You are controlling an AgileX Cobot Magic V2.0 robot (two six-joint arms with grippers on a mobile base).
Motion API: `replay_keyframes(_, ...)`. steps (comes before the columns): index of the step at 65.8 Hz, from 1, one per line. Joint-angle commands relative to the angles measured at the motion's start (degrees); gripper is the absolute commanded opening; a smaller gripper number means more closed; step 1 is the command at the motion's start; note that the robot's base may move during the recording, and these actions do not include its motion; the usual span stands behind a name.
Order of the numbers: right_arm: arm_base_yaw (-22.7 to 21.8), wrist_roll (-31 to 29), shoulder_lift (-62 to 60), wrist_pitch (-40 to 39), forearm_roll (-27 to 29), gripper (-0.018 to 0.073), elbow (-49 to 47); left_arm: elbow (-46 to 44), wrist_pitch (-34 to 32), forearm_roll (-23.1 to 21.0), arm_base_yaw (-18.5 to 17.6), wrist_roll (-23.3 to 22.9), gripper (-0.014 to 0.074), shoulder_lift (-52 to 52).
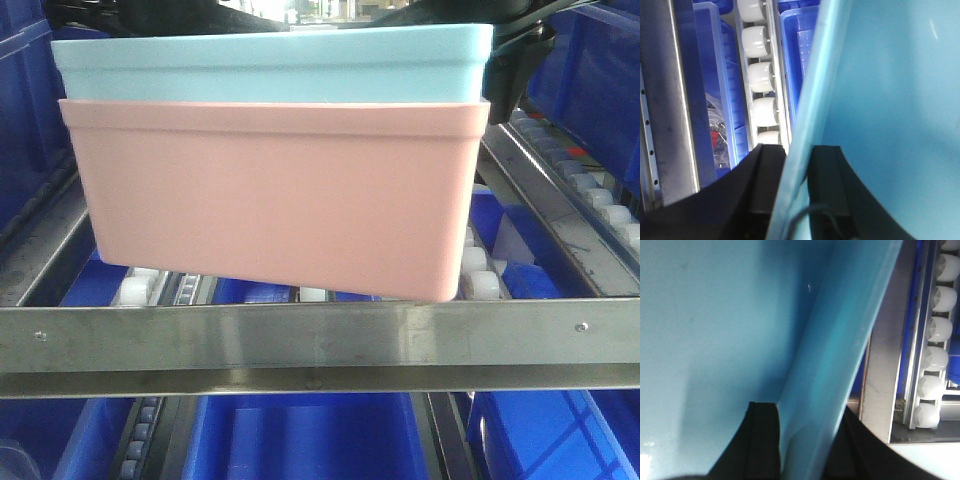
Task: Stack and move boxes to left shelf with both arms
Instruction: 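Carry the stack with both grippers over the roller-track shelf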
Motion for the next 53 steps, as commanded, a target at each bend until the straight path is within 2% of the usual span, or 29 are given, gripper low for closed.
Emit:
replay_keyframes(1, 1.7, 1.7, -2.6, -11.4, 3.3, 0.0057, -2.6, -2.7, -8.8, -7.1, -2.5, -1.5, -0.0003, -3.8)
replay_keyframes(39, 1.7, 1.7, -2.6, -11.3, 3.3, 0.0057, -2.6, -2.7, -8.8, -7.2, -2.5, -1.5, -0.0003, -3.8)
replay_keyframes(53, 1.7, -1.6, -2.7, -9.2, 2.8, 0.0057, -2.6, -2.7, -10.9, -7.7, -2.5, -1.5, -0.0003, -3.8)
